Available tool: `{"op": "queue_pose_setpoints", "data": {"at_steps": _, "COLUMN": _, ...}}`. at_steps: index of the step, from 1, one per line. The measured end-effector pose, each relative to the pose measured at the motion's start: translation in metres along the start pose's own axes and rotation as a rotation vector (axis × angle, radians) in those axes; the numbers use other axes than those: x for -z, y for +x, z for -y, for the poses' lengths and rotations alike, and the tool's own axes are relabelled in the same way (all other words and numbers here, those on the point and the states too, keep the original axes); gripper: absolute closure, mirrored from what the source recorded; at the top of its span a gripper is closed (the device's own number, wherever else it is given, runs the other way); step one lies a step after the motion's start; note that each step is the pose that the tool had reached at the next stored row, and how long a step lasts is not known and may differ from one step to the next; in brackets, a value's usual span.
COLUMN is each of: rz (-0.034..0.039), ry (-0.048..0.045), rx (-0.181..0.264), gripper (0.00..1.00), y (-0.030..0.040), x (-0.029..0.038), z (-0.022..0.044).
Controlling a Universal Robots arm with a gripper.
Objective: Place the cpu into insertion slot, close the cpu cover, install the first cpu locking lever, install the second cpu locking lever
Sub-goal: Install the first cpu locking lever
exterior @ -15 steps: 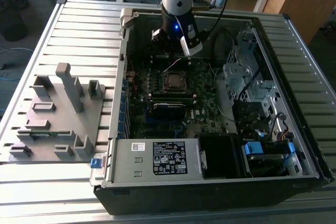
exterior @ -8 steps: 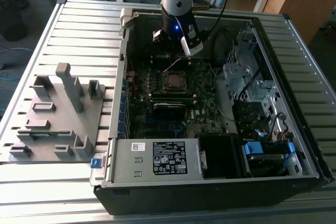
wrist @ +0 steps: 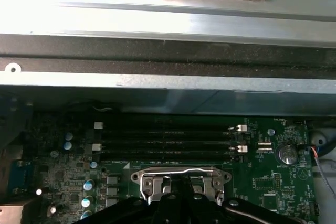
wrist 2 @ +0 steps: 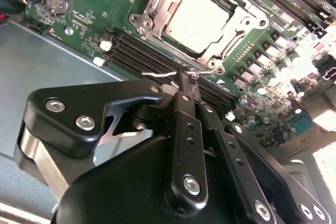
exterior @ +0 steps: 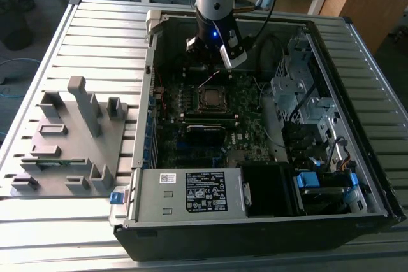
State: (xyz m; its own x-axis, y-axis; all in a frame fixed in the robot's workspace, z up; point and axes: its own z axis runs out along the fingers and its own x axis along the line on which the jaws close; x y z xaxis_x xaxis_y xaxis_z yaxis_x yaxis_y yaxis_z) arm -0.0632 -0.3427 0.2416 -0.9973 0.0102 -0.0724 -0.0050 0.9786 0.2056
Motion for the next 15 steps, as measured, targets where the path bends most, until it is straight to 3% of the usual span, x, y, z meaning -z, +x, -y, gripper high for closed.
{"op": "queue_pose_setpoints", "data": {"at_steps": 4, "rz": 0.0157, "ry": -0.0015, "rx": 0.003, "gripper": 0.90, "y": 0.0001, "x": -0.0023, "z": 0.0005}}
{"op": "queue_pose_setpoints", "data": {"at_steps": 15, "rz": 0.0171, "ry": -0.0011, "rx": 0.004, "gripper": 0.90, "y": 0.0002, "x": -0.0033, "z": -0.0002}}
